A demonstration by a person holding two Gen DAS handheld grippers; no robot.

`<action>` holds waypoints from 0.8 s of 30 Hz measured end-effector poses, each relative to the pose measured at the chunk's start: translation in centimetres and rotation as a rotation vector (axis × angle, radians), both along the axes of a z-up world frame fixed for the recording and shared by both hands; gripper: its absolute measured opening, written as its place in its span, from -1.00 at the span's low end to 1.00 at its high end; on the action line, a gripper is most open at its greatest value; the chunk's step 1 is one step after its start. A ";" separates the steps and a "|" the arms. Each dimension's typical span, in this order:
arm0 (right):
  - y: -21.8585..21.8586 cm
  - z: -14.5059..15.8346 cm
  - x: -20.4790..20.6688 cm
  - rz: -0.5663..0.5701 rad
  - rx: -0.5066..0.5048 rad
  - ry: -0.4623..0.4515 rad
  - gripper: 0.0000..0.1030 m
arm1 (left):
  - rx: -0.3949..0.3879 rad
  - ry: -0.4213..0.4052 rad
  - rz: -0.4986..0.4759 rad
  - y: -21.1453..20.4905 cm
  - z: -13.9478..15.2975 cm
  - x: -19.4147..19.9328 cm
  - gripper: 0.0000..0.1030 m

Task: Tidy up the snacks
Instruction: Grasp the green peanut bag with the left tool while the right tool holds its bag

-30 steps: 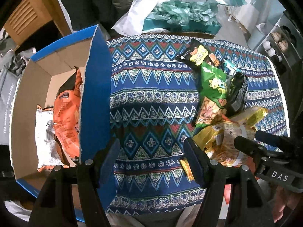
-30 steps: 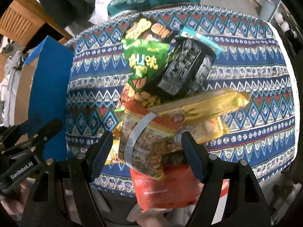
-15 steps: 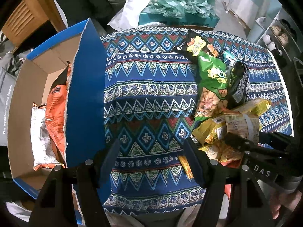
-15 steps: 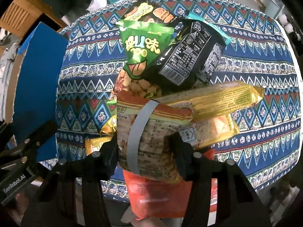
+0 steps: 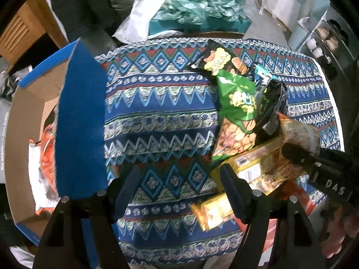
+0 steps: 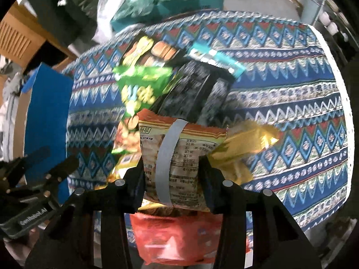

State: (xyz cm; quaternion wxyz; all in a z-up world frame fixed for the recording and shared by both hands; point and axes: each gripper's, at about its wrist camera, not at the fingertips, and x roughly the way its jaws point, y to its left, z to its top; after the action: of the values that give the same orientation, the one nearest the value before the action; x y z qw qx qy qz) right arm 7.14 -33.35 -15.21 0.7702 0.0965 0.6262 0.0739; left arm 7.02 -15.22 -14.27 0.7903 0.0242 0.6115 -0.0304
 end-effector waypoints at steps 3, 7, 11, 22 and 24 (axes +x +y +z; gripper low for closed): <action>-1.0 0.2 1.0 -0.018 -0.002 -0.012 -0.19 | -0.008 0.013 -0.008 -0.9 -0.5 0.9 0.47; -2.5 0.1 2.2 -0.051 -0.003 -0.014 -0.19 | -0.008 0.024 -0.001 -1.7 -1.2 2.3 0.48; -3.4 -0.7 3.1 -0.075 0.003 -0.004 -0.19 | -0.040 0.035 0.025 -2.2 -1.7 4.0 0.48; -4.1 -1.4 4.3 -0.070 -0.014 -0.007 -0.19 | -0.165 0.069 0.103 -2.9 -3.1 7.7 0.48; -4.3 -1.6 4.5 -0.078 -0.005 -0.003 -0.19 | -0.190 0.066 0.107 -3.3 -3.2 8.0 0.48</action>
State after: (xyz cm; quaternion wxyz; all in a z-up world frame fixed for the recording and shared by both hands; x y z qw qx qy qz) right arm 11.63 -37.64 -16.81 0.7736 0.1187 0.6210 0.0424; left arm 15.06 -18.48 -17.46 0.7689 -0.0843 0.6320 -0.0468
